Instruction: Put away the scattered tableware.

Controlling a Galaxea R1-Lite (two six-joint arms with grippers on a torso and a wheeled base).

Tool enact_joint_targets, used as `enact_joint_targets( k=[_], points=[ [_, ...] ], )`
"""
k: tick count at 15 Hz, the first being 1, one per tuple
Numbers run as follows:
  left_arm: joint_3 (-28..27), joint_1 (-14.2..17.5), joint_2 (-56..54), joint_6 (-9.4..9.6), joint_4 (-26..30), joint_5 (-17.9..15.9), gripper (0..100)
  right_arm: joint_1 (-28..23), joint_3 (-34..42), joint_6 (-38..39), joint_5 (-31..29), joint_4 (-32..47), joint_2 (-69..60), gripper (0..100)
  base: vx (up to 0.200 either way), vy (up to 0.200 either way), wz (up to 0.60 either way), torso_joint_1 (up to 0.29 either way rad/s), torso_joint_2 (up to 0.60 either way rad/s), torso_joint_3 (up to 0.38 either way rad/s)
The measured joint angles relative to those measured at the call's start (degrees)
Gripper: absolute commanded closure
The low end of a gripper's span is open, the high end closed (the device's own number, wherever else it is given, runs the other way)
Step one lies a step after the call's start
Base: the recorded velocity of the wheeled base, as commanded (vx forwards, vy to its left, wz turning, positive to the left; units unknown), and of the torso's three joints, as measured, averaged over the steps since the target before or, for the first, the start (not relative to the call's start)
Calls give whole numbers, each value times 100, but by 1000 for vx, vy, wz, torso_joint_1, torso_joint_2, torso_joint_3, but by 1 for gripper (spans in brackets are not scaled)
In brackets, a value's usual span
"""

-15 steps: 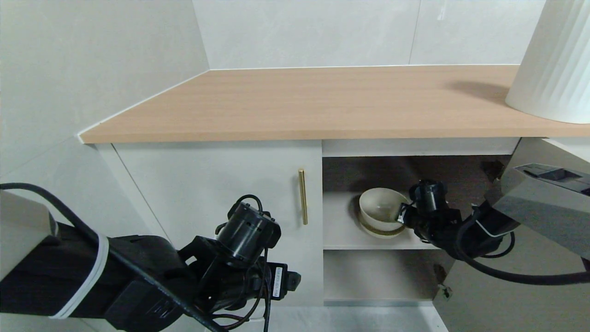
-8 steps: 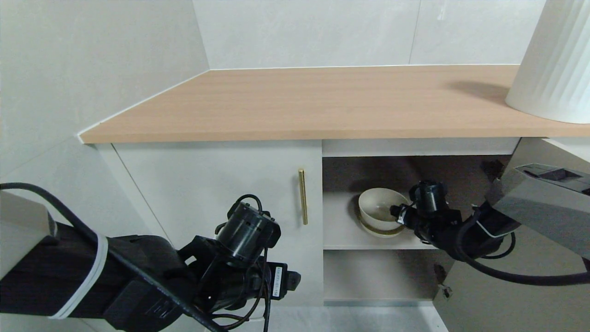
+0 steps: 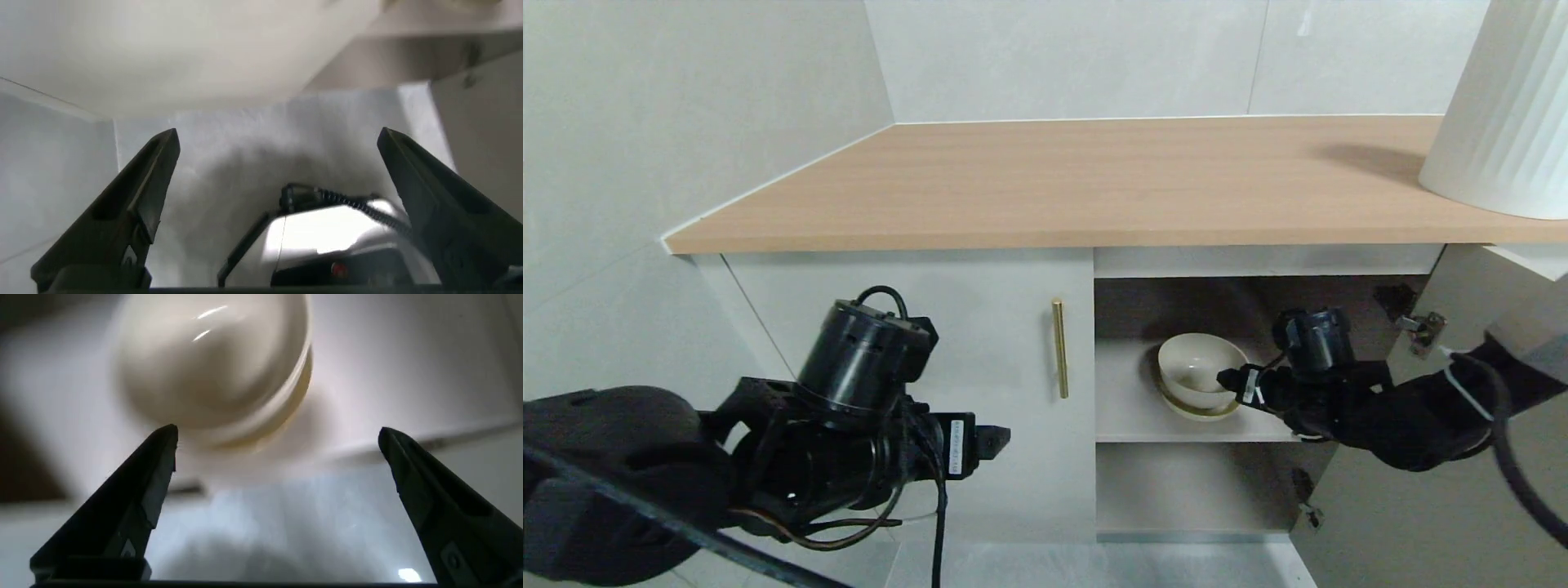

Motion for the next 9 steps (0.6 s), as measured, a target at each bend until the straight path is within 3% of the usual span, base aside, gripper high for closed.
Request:
enact_joint_targets(
  k=[4, 7, 9],
  points=[
    [27, 108, -985, 72, 819, 0, 0, 317, 489, -134, 789, 1782, -1949, 0, 0, 0, 0, 0, 0, 0],
    [149, 329, -1392, 79, 875, 5, 0, 794, 603, -196, 1117, 3565, -3324, 0, 0, 0, 0, 0, 0, 0],
    [177, 433, -1513, 127, 864, 13, 0, 959, 647, -216, 1136, 3855, -3780, 0, 0, 0, 0, 0, 0, 0]
  ],
)
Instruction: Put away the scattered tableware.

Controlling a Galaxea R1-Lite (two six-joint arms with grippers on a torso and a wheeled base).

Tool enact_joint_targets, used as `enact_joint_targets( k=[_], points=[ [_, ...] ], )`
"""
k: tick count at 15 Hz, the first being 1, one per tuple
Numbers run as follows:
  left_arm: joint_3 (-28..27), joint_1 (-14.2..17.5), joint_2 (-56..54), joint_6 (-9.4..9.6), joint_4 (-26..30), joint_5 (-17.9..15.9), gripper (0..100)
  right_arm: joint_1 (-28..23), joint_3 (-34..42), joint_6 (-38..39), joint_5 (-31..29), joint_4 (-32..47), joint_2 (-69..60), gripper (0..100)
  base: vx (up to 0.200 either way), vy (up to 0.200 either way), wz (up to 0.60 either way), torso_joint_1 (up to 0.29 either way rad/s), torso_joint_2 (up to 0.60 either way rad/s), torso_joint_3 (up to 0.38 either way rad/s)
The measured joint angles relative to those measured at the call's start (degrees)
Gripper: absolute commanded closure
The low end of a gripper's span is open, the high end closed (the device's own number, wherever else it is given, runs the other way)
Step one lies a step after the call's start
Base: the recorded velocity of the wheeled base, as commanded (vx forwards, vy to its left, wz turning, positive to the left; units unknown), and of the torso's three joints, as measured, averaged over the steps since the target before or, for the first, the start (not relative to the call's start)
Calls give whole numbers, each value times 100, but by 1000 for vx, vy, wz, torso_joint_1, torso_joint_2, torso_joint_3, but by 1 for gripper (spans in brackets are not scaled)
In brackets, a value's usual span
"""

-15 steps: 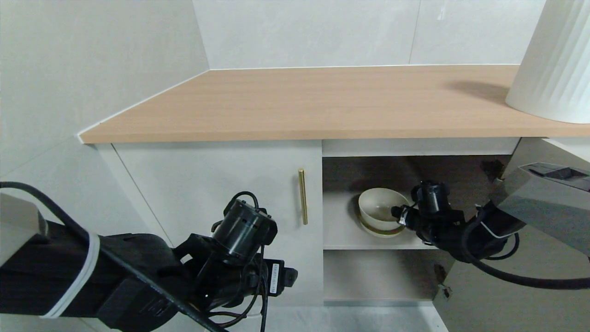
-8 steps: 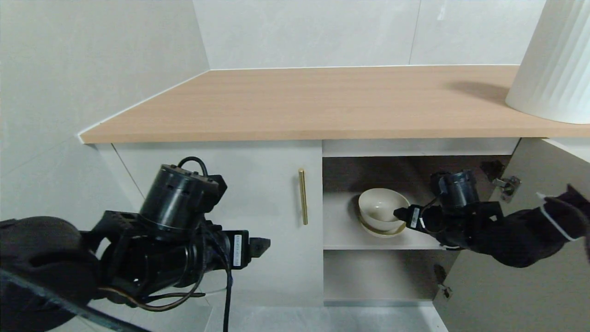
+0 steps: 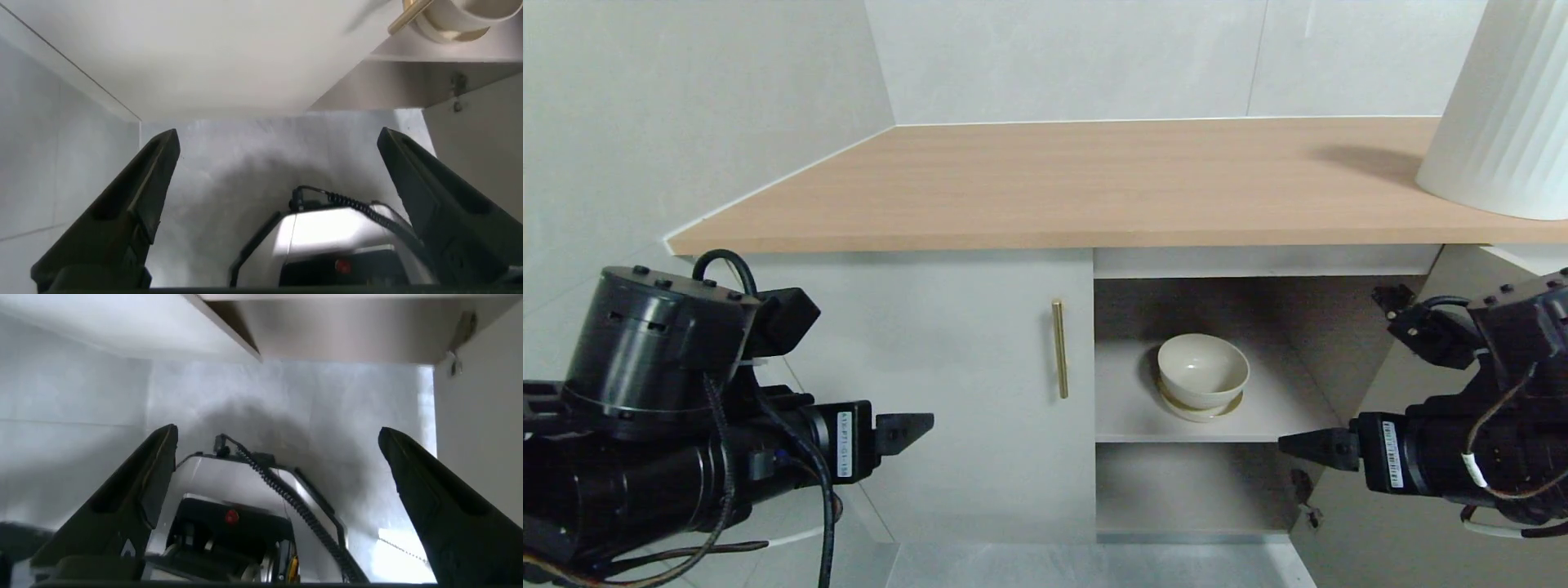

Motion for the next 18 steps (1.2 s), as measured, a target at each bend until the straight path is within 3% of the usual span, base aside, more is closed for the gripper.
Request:
enact_joint_targets(
  k=[2, 5, 18],
  points=[
    [-1, 26, -15, 145, -17, -2, 0, 116, 76, 5, -57, 15, -162, 0, 0, 0, 0, 0, 0, 0],
    [30, -2, 57, 158, -22, -2, 0, 290, 144, 0, -495, 9, -162, 0, 0, 0, 0, 0, 0, 0],
    [112, -62, 361, 161, -34, 0, 0, 394, 240, -156, -514, -2, -101, 0, -200, 0, 0, 3, 1, 1]
  ],
)
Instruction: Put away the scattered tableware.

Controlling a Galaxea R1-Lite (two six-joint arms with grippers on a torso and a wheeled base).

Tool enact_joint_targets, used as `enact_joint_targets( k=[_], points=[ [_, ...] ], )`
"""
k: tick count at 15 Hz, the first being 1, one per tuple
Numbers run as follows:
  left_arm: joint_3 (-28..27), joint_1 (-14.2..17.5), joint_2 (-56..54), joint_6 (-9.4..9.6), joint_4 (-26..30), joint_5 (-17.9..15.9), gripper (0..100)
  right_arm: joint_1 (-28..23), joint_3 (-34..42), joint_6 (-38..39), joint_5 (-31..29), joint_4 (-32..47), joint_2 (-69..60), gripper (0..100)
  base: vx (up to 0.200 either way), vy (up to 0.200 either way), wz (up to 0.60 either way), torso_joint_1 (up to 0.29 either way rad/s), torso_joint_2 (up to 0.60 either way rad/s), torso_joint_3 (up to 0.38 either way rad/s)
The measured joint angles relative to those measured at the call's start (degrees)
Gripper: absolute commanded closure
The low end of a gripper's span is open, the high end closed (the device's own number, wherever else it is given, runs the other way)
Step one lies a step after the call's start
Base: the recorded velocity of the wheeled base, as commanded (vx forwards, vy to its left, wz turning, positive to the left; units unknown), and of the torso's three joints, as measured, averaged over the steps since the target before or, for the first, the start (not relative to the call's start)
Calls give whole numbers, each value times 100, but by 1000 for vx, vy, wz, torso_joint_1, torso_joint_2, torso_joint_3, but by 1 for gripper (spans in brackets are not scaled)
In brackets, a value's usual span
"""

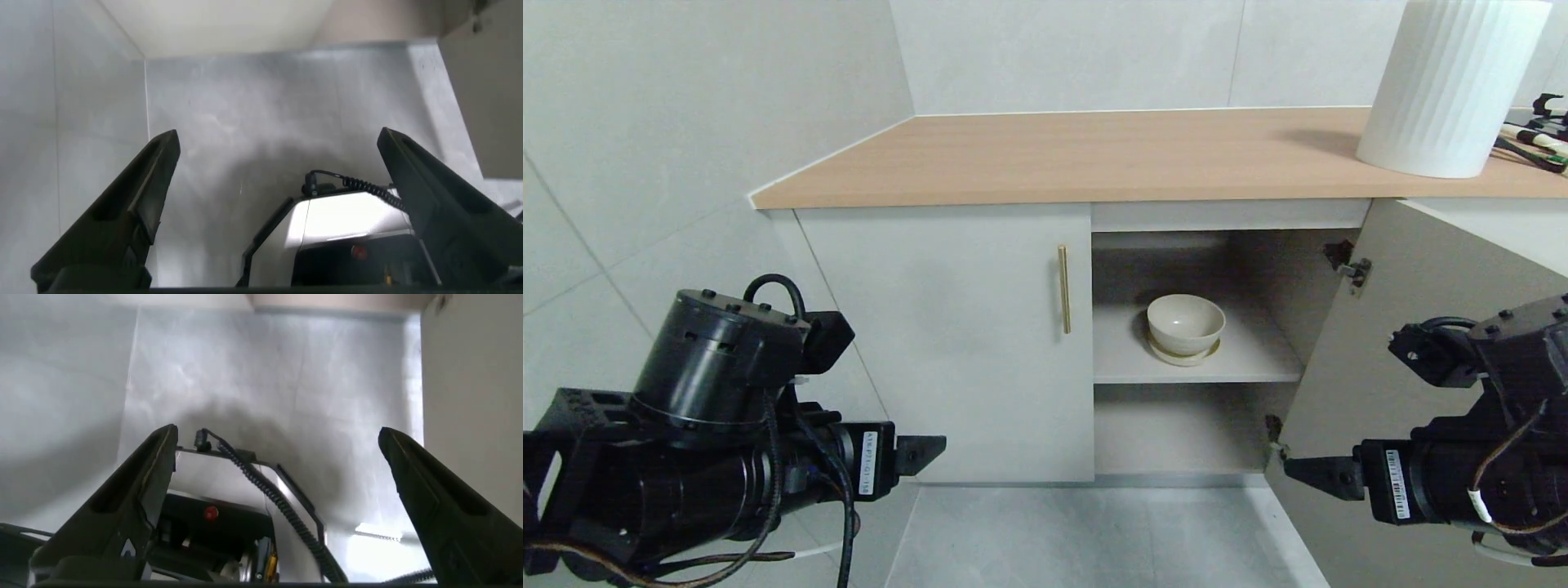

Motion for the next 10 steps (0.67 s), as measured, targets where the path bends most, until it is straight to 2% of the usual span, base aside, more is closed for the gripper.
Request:
enact_joint_targets(
  k=[3, 8, 10],
  points=[
    [9, -23, 9, 0, 1, 2, 0, 2, 33, -16, 0, -18, 9, 0, -200, 0, 0, -4, 2, 4],
    [28, -52, 33, 2, -5, 0, 0, 6, 39, -28, 17, 6, 27, 0, 0, 0, 0, 0, 0, 0],
    [28, -52, 46, 2, -7, 0, 0, 2, 66, -250, 41, 206, 0, 0, 0, 0, 0, 0, 0, 0]
  ],
)
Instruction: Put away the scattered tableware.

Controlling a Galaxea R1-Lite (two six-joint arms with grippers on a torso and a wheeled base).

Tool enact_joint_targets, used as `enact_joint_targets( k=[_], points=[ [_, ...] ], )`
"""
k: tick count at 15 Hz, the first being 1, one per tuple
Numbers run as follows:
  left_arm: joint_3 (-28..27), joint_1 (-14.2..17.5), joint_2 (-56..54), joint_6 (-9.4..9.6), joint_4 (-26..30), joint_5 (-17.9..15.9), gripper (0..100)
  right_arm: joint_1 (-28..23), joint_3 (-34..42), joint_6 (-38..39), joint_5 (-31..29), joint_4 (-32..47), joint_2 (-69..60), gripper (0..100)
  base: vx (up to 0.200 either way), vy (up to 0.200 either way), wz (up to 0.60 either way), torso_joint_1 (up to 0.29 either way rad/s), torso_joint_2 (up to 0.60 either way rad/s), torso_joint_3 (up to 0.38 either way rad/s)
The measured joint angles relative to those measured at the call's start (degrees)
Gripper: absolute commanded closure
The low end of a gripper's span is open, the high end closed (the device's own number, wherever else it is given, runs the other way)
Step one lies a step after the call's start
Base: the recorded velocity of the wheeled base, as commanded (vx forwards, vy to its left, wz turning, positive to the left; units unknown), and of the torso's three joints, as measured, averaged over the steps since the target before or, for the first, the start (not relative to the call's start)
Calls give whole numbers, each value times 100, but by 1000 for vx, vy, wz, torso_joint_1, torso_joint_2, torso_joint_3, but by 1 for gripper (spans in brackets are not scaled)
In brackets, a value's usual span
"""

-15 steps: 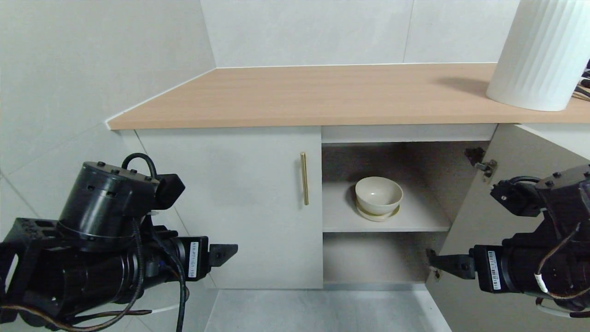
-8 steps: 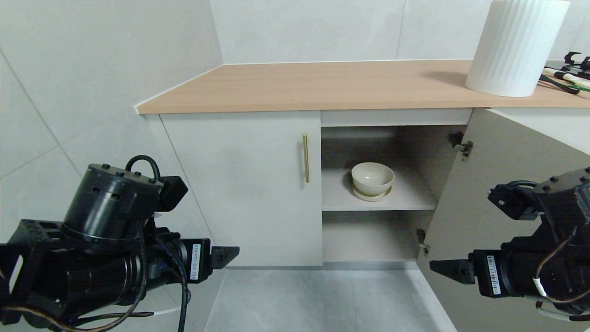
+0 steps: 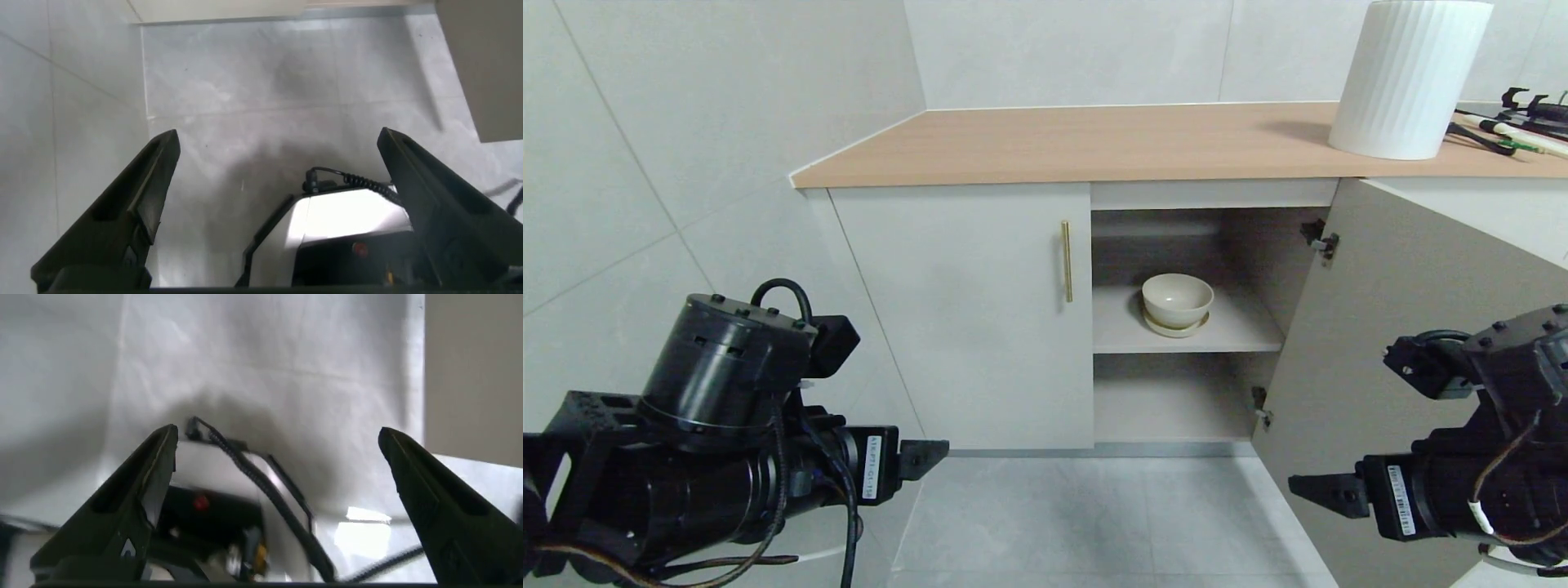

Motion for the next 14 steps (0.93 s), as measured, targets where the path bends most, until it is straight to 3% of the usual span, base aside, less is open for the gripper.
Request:
enact_joint_targets(
  k=[5, 10, 14],
  points=[
    [7, -4, 5, 11, 2, 2, 0, 0, 30, -308, 9, 407, -215, 0, 0, 0, 0, 0, 0, 0],
    [0, 0, 22, 11, 0, 63, 0, 4, -10, -719, 27, 1196, -479, 0, 0, -200, 0, 3, 5, 2],
    [-2, -9, 44, 11, 5, 63, 0, 1, -40, -1198, 24, 2337, -697, 0, 0, -200, 0, 4, 0, 4]
  ],
)
